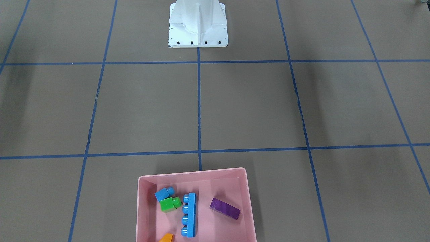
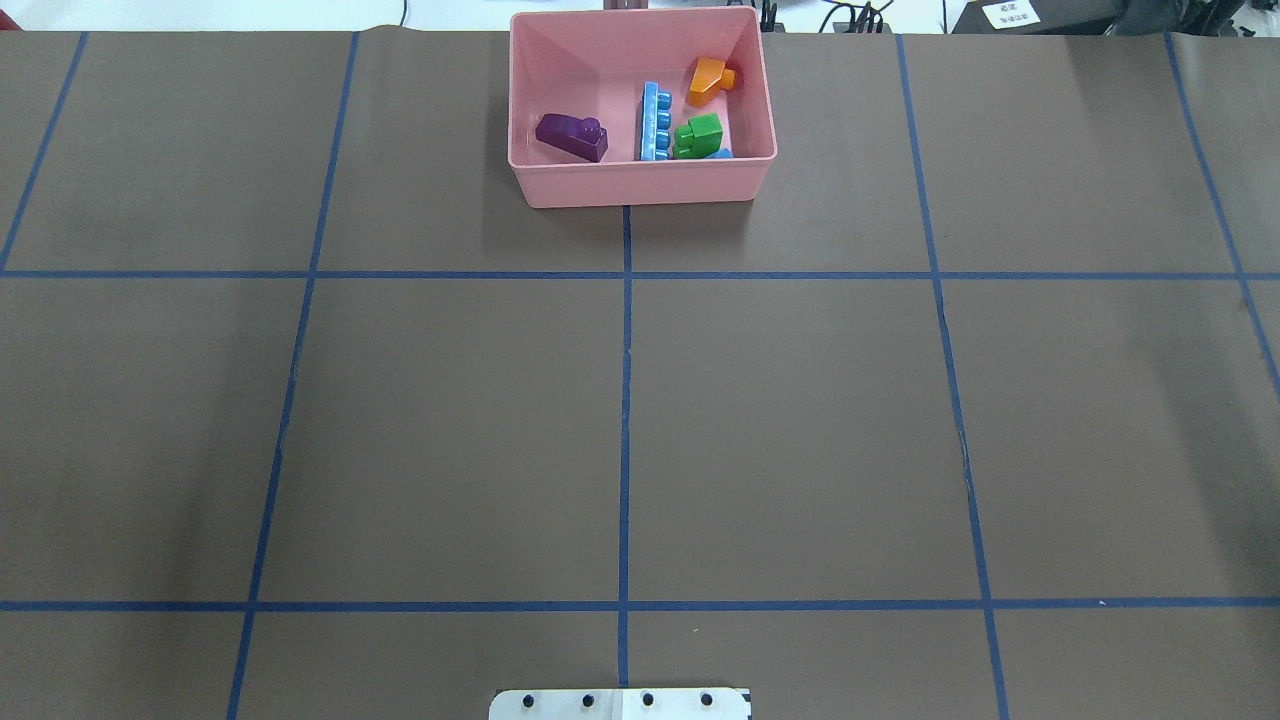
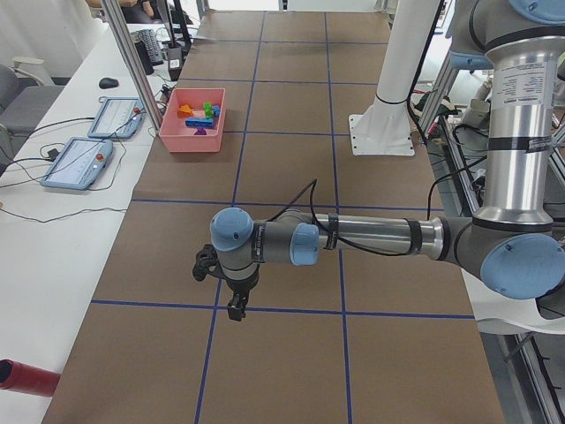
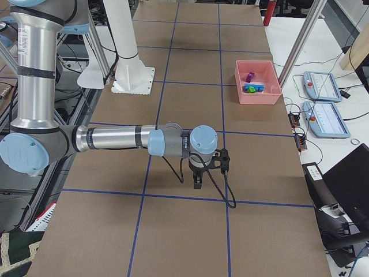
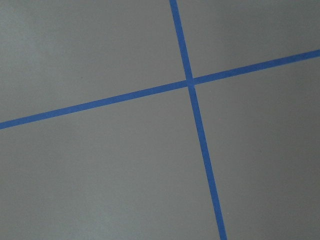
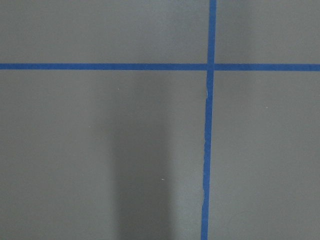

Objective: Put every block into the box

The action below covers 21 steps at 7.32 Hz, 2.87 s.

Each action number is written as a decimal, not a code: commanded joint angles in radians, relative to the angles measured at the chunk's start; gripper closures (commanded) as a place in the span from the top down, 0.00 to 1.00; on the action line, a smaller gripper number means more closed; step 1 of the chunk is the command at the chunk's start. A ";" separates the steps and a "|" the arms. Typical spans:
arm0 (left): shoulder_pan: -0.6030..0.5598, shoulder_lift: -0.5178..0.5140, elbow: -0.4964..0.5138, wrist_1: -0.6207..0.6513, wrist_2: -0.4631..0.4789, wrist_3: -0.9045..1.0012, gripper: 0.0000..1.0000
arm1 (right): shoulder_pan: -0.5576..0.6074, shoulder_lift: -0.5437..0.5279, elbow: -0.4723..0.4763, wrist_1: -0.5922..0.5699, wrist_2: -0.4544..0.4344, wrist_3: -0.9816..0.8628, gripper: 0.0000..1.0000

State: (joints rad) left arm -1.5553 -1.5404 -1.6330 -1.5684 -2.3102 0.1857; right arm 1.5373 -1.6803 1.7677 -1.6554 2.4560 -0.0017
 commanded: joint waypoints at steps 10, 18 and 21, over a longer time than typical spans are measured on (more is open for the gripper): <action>0.000 0.000 0.010 -0.010 0.002 -0.002 1.00 | 0.081 -0.010 0.010 0.042 -0.124 -0.011 1.00; 0.000 -0.001 -0.002 -0.010 0.003 -0.177 1.00 | 0.081 -0.009 0.004 0.034 -0.121 0.003 1.00; 0.000 -0.001 -0.002 -0.010 0.000 -0.193 1.00 | 0.081 -0.007 0.006 0.034 -0.121 0.003 1.00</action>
State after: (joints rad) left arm -1.5555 -1.5415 -1.6347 -1.5784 -2.3097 0.0008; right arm 1.6183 -1.6877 1.7731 -1.6214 2.3347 0.0015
